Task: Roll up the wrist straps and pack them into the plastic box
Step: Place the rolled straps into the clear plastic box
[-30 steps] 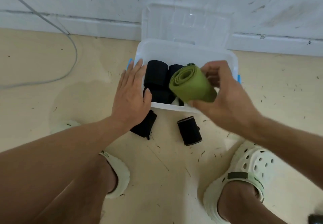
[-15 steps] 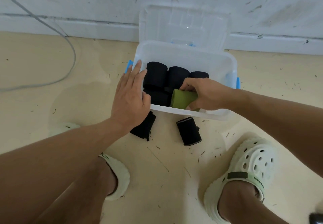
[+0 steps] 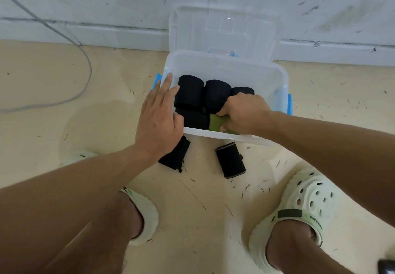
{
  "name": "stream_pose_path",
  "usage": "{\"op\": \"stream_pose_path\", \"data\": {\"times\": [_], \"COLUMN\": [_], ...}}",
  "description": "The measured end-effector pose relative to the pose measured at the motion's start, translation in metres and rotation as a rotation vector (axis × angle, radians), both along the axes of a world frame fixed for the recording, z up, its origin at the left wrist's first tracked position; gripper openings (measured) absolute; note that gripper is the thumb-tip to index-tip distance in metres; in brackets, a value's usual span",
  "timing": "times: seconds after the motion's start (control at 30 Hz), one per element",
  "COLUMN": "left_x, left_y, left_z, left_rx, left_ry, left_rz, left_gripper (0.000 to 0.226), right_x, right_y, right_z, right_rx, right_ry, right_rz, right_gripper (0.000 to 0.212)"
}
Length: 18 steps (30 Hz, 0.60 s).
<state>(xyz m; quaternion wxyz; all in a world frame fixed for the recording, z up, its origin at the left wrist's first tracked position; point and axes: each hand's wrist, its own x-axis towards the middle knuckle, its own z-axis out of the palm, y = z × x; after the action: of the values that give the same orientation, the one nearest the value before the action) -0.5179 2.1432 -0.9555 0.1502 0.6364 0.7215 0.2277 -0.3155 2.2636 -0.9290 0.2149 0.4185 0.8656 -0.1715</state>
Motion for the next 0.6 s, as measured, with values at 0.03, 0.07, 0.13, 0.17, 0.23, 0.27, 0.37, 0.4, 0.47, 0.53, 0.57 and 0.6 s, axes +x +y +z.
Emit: {"op": "stream_pose_path", "data": {"times": [0.03, 0.07, 0.13, 0.17, 0.23, 0.27, 0.37, 0.4, 0.47, 0.53, 0.57, 0.6], "left_x": [0.0, 0.0, -0.001, -0.001, -0.001, 0.0, 0.0, 0.001, 0.002, 0.001, -0.001, -0.004], "left_y": [0.0, 0.0, 0.0, 0.0, 0.0, 0.0, -0.002, -0.005, -0.012, -0.019, -0.023, -0.027], "left_z": [0.0, -0.001, -0.002, -0.002, -0.003, -0.003, -0.002, -0.002, -0.004, -0.01, -0.014, -0.017], "left_rx": [-0.002, 0.0, 0.006, 0.006, 0.011, 0.016, 0.031, 0.03, 0.006, -0.069, -0.124, -0.192], "left_ry": [-0.001, -0.002, -0.007, -0.012, -0.024, -0.033, -0.157, -0.238, -0.392, -0.505, -0.547, -0.575], "left_rz": [-0.001, -0.003, -0.007, -0.008, -0.008, -0.007, 0.073, 0.143, 0.372, 0.654, 0.78, 0.887], "left_gripper": [0.063, 0.063, 0.062, 0.062, 0.062, 0.061, 0.058, 0.058, 0.055, 0.047, 0.042, 0.037], "right_x": [-0.002, -0.004, -0.005, -0.005, -0.005, -0.005, -0.004, -0.004, -0.004, -0.004, -0.005, -0.005], "right_y": [0.001, 0.002, -0.001, -0.002, -0.004, -0.004, -0.005, -0.006, -0.011, -0.028, -0.041, -0.057], "right_z": [0.001, 0.0, -0.001, -0.002, -0.004, -0.005, 0.0, 0.004, 0.014, 0.025, 0.03, 0.031], "right_rx": [0.006, 0.013, 0.035, 0.045, 0.045, 0.035, -0.008, -0.017, 0.006, 0.076, 0.094, 0.093], "right_ry": [-0.014, -0.024, -0.031, -0.028, -0.018, -0.017, -0.024, 0.006, 0.188, 0.529, 0.691, 0.802], "right_rz": [-0.013, -0.027, -0.052, -0.07, -0.102, -0.108, -0.13, -0.16, -0.245, -0.254, -0.196, -0.11], "right_gripper": [0.044, 0.045, 0.049, 0.051, 0.054, 0.054, 0.053, 0.05, 0.034, 0.017, 0.014, 0.013]}}
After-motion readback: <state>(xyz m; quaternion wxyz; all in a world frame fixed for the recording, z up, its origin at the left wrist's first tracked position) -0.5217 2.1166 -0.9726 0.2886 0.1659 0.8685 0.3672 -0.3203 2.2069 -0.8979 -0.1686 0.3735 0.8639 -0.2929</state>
